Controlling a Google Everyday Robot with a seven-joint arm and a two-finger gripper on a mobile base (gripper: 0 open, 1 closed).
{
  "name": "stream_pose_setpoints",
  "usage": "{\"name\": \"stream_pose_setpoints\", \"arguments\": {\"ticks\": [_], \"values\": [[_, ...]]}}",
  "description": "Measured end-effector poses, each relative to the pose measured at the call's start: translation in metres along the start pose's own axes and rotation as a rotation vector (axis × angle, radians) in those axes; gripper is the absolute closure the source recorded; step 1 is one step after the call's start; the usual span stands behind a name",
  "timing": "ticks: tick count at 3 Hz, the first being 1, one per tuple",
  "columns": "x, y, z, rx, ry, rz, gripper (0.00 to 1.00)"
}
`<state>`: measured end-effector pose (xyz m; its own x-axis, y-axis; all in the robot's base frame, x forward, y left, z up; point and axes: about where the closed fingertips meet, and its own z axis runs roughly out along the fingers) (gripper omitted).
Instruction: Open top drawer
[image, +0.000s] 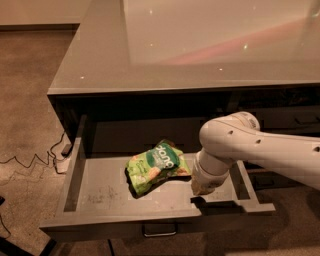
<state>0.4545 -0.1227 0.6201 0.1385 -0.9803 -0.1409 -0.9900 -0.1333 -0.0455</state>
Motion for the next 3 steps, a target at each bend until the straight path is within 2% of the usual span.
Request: {"name": "stream_pose_setpoints", "arguments": {"ticks": [2, 3], "values": [[0.0, 0.0, 0.0, 0.0, 0.0, 0.0, 0.12], [0.0, 0.0001, 0.0, 0.0, 0.0, 0.0, 0.0]]}}
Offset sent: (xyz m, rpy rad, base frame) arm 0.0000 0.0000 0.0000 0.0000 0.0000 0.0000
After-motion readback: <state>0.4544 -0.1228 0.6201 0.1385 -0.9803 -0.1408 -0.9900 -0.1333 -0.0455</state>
